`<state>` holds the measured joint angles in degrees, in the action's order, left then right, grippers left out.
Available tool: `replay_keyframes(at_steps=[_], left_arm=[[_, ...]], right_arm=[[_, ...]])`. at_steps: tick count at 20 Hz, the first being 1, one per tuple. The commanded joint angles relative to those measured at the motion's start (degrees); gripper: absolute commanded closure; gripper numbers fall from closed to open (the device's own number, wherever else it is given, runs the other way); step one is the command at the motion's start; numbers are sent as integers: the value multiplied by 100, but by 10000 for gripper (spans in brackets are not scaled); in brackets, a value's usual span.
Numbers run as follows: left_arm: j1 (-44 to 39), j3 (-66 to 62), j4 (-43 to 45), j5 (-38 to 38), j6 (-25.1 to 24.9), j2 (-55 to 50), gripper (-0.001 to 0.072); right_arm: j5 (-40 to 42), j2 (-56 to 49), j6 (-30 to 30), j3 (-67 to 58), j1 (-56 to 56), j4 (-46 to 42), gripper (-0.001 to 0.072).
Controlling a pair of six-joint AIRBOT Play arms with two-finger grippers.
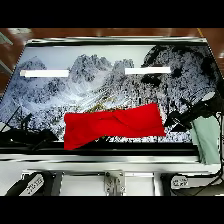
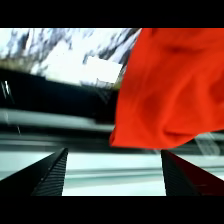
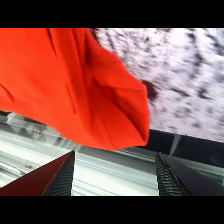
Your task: Fold the shirts.
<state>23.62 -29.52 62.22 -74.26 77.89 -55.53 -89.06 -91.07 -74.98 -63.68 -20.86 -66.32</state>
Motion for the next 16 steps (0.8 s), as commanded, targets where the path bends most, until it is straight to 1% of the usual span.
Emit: replay_keyframes(at_steps=[1, 5, 9, 10, 11, 12, 13, 14, 16], left_arm=[[-22, 581, 17, -96, 15, -133, -9], [-490, 870, -817, 713, -50, -463, -9], [-1102, 868, -1344, 1572, -46, -807, -7], [-1261, 863, -1373, 1810, 48, -885, 26], [-1384, 863, -1377, 1982, 186, -922, 196], [-1467, 861, -1386, 2105, 234, -918, 468], [-1482, 846, -1381, 2133, 227, -905, 637], [-1471, 820, -1379, 2131, 195, -903, 656], [-1471, 721, -1379, 2107, 125, -887, 662]], right_arm=[[173, -2, 2, 2, -2, 247, 85], [232, -2, 2, 2, -2, 326, 85], [214, -2, -66, 2, -2, 208, 85], [199, -2, -138, 2, -2, 48, 85], [177, -15, -179, 2, -2, -66, 85], [184, -33, -195, 17, -2, -55, 85], [236, -44, -192, 98, 4, 76, 85], [356, -44, -181, 234, 4, 271, 85], [693, -44, -98, 590, 50, 527, 86]])
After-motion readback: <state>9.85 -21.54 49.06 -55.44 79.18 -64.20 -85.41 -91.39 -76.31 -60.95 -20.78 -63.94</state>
